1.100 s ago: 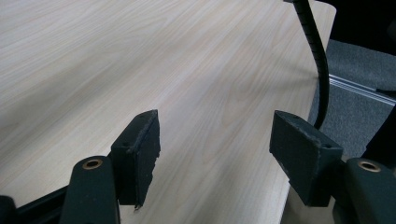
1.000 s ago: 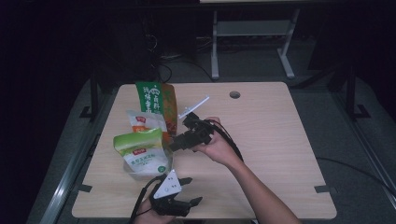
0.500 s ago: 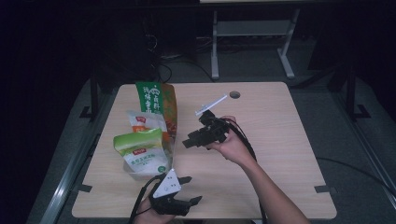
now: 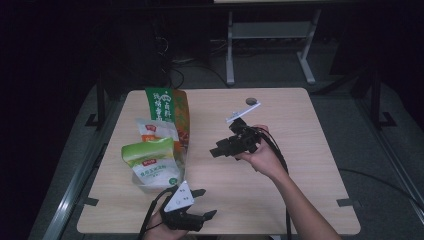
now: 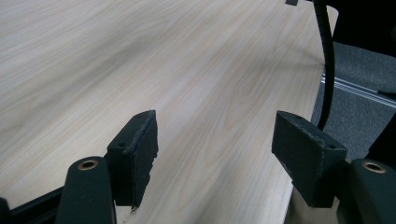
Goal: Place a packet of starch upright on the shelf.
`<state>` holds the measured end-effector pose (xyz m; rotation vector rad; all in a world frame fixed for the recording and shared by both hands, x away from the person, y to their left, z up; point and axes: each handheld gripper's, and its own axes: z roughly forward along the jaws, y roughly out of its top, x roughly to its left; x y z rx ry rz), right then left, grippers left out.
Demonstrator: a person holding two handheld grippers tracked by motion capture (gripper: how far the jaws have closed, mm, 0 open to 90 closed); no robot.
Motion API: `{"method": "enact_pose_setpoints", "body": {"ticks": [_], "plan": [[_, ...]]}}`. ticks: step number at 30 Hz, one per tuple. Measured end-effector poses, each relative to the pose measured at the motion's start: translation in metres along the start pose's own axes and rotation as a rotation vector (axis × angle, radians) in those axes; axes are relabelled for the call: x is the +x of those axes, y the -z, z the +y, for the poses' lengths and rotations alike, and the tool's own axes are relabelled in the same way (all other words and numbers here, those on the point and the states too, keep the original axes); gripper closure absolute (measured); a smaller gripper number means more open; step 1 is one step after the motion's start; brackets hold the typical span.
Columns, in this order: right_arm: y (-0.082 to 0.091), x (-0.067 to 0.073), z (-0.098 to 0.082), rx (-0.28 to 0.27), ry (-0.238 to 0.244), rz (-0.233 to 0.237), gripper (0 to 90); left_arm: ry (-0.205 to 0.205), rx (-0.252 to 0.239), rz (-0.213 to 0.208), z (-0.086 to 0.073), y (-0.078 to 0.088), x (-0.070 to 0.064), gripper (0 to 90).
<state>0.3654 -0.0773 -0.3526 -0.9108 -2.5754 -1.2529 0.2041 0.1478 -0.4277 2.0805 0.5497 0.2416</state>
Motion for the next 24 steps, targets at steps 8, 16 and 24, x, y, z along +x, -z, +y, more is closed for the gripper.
{"method": "enact_pose_setpoints", "body": {"ticks": [8, 16, 24], "plan": [[0.013, -0.009, -0.012, -0.014, -0.023, -0.024, 50.0, -0.001, 0.002, 0.002, 0.0, 0.001, 0.0, 31.0], [0.021, -0.016, -0.023, -0.019, -0.046, -0.039, 49.1, 0.006, -0.005, 0.004, 0.0, 0.001, 0.0, 31.0], [0.031, -0.022, -0.033, -0.015, -0.062, -0.062, 47.6, 0.001, -0.006, 0.008, 0.001, 0.002, 0.001, 31.0]]}}
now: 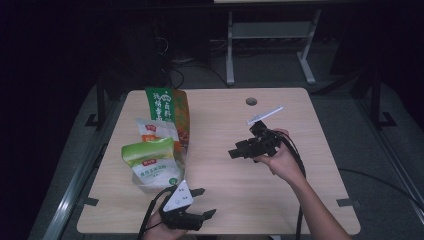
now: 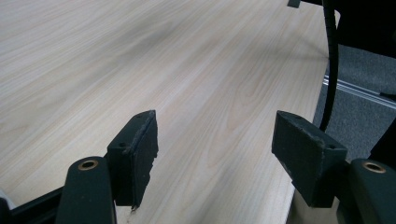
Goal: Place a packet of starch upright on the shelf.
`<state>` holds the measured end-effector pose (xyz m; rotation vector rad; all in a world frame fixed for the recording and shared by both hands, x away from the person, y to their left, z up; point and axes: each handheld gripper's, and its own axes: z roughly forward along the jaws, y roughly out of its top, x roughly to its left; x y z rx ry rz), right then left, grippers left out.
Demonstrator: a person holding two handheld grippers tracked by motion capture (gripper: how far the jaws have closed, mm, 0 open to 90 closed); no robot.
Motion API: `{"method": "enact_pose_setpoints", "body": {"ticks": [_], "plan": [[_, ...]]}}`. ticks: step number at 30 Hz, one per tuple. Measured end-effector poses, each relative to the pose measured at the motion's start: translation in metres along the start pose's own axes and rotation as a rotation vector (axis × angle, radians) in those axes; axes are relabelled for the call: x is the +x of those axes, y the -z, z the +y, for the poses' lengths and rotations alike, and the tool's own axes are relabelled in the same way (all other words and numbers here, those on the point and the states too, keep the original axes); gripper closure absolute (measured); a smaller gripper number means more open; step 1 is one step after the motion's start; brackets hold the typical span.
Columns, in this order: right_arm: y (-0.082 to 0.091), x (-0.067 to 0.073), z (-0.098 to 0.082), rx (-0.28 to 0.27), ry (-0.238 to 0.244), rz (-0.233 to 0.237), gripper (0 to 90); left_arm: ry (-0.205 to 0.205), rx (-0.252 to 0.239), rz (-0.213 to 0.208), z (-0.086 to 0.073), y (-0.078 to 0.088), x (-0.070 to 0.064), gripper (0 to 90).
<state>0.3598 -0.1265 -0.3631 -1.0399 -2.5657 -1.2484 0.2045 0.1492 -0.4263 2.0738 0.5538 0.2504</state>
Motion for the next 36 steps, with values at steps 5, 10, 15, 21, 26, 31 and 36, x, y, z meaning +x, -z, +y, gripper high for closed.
{"method": "enact_pose_setpoints", "body": {"ticks": [5, 10, 15, 21, 26, 31, 36], "plan": [[0.005, -0.005, -0.01, -0.003, -0.026, -0.011, 47.4, -0.004, 0.007, 0.002, 0.0, 0.0, 0.0, 31.0], [0.011, -0.01, -0.018, -0.01, -0.047, -0.017, 46.5, -0.008, 0.011, 0.001, 0.0, -0.001, 0.0, 31.0], [0.017, -0.015, -0.026, -0.017, -0.059, -0.024, 46.5, -0.009, 0.01, 0.002, 0.0, -0.001, 0.0, 31.0], [0.023, -0.02, -0.038, -0.024, -0.085, -0.035, 46.2, -0.006, 0.011, 0.005, 0.0, 0.0, 0.001, 30.7], [0.025, -0.022, -0.047, -0.022, -0.091, -0.04, 45.8, 0.0, 0.007, 0.006, 0.0, -0.001, 0.0, 30.2], [0.028, -0.025, -0.059, -0.014, -0.105, -0.05, 45.5, 0.002, 0.005, 0.007, 0.0, -0.001, 0.001, 29.9], [0.03, -0.028, -0.072, -0.011, -0.121, -0.052, 45.2, 0.001, 0.007, 0.01, 0.0, 0.0, 0.001, 29.9]]}}
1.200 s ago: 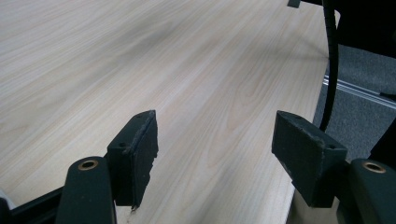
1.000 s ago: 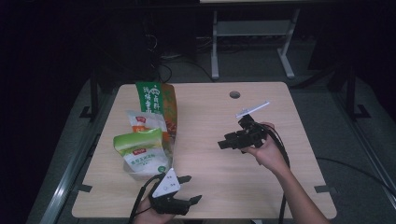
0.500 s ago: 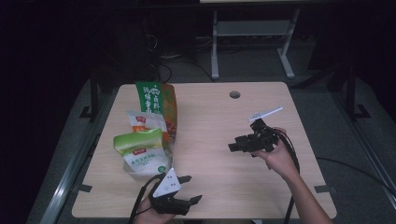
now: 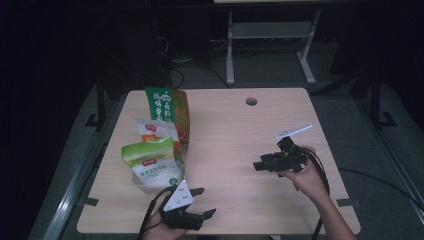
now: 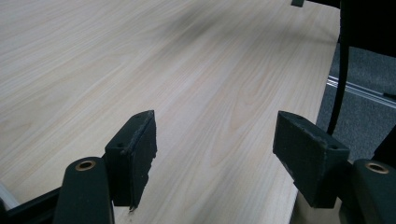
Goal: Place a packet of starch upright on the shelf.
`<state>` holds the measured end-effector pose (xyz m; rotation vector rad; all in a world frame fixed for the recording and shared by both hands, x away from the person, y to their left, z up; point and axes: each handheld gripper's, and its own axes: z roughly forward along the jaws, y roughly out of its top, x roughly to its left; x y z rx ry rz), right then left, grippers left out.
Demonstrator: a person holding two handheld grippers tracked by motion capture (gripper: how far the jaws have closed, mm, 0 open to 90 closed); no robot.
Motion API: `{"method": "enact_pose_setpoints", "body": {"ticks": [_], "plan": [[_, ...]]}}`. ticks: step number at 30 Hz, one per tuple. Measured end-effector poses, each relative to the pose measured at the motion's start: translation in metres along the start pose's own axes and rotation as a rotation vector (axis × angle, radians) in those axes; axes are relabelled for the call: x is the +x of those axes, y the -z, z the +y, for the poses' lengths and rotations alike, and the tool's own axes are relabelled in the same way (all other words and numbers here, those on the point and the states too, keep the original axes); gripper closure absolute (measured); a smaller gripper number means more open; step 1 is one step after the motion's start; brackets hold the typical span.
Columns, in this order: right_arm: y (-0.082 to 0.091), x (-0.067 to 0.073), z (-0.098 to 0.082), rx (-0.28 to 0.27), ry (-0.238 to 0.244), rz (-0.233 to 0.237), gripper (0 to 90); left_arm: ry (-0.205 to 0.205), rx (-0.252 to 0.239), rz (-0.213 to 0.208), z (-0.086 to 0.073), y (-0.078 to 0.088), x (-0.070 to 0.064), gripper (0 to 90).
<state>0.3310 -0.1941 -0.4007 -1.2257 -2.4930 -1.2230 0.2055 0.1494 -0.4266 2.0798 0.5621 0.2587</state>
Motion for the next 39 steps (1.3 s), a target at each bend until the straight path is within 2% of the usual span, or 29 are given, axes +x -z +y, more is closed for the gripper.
{"method": "enact_pose_setpoints", "body": {"ticks": [11, 13, 28, 33, 39], "plan": [[0.008, -0.005, -0.027, -0.01, -0.02, -0.01, 44.9, 0.009, -0.008, 0.001, 0.0, 0.0, 0.001, 29.9], [0.009, -0.005, -0.031, -0.009, -0.027, -0.013, 44.8, -0.002, -0.003, 0.001, 0.0, 0.0, 0.001, 29.8], [0.021, -0.009, -0.067, -0.038, -0.069, -0.012, 43.6, 0.009, 0.006, -0.001, -0.001, 0.001, 0.001, 29.9], [0.021, -0.005, -0.079, -0.028, -0.071, -0.019, 42.8, 0.015, 0.004, -0.003, -0.001, 0.001, 0.001, 29.9], [0.02, 0.003, -0.088, -0.027, -0.051, -0.033, 40.9, 0.013, 0.004, -0.006, -0.001, 0.0, 0.001, 29.9]]}}
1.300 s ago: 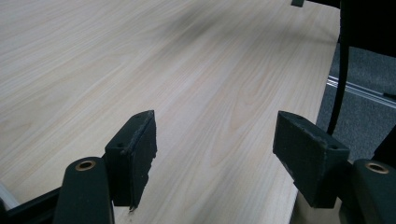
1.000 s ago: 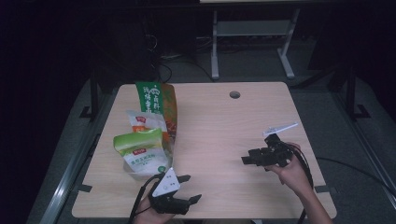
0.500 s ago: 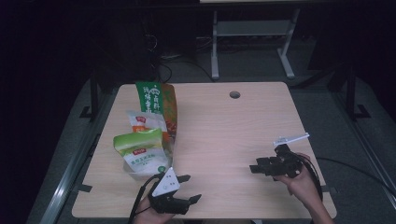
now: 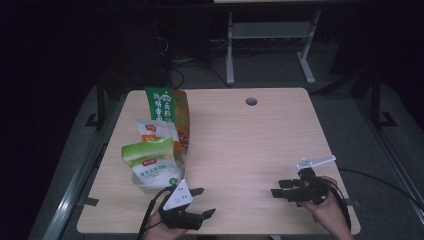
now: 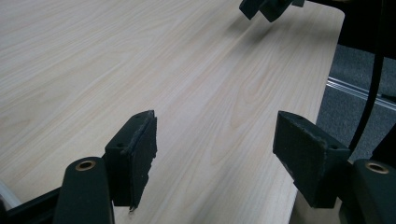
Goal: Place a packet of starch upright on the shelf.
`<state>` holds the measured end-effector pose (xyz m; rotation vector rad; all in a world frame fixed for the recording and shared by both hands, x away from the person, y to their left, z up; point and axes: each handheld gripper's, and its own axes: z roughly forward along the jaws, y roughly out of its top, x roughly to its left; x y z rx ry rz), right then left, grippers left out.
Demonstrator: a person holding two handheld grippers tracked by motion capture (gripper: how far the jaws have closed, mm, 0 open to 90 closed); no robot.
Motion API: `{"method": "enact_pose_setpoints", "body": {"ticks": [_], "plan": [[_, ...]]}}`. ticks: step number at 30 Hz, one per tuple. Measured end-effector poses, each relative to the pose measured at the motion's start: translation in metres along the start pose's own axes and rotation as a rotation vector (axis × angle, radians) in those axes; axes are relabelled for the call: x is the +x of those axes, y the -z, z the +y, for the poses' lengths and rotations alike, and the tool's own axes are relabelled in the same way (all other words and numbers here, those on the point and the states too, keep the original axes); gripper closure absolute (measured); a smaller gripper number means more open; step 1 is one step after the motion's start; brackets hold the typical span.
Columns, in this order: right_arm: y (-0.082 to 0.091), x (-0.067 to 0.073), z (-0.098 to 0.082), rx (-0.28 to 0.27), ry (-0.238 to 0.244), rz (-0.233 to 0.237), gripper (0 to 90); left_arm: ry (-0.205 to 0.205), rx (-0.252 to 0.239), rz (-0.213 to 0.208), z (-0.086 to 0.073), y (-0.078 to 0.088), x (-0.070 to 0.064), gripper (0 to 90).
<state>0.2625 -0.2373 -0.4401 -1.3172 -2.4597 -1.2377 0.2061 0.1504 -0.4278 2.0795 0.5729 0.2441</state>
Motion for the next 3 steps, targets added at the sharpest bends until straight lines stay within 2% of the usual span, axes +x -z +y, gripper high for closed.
{"method": "enact_pose_setpoints", "body": {"ticks": [3], "plan": [[0.0018, 0.0055, -0.0011, -0.019, 0.013, 0.001, 40.6, 0.004, -0.003, -0.005, 0.0003, 0.0001, 0.0004, 29.9]]}}
